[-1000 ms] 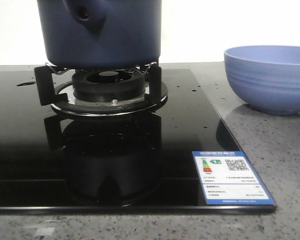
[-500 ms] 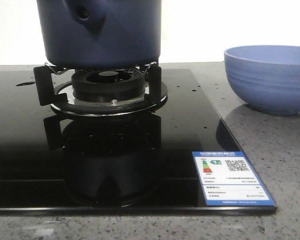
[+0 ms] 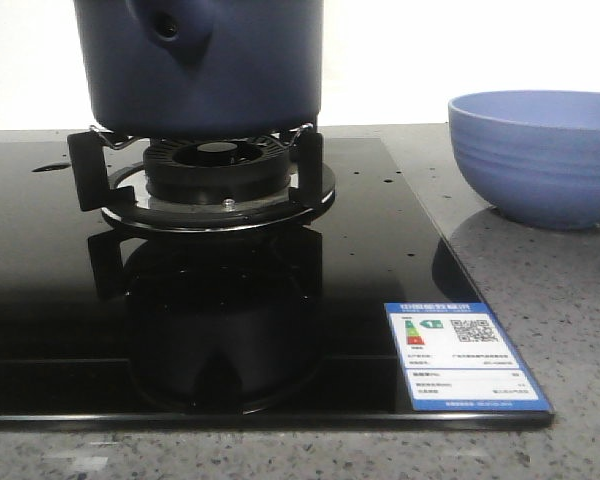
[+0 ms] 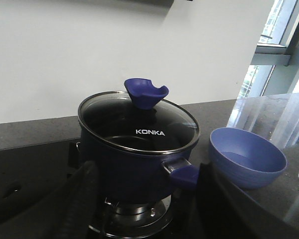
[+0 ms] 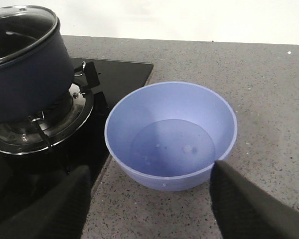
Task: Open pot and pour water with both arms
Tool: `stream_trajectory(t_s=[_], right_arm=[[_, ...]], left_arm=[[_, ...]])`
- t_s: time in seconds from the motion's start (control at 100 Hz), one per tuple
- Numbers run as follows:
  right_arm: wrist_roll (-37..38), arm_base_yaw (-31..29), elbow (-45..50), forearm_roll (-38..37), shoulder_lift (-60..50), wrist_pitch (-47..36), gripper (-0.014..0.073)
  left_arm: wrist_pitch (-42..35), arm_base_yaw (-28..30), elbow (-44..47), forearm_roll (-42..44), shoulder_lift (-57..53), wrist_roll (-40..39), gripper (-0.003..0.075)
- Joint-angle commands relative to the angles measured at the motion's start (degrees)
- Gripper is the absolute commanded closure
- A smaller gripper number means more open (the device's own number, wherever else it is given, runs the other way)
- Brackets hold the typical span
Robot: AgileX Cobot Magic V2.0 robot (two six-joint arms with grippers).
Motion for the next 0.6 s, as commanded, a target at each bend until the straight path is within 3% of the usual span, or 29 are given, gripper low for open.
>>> stream_trajectory(t_s=[0.0, 0.13, 0.26, 0.59], right_arm=[[-0.8, 0.2, -2.1, 0.6, 0.7, -4.2, 0.0134], [-0.8, 0.2, -2.1, 0.6, 0.7, -4.2, 0.0134], [-0.8, 0.2, -2.1, 0.6, 0.7, -4.2, 0.0134], [-0.8, 0.2, -2.1, 0.6, 0.7, -4.2, 0.0134]], left_arm=[[-6.1, -1.3, -2.0, -6.2, 3.5, 5.5, 0.0318], [-9.3, -2.7, -2.4, -12.5, 9.0, 12.8, 0.0312], [-9.9, -4.5, -4.7, -16.3, 14.3, 19.8, 0.025], [-10.2, -5.3, -17.0, -16.8, 31.1, 24.5, 0.0227]])
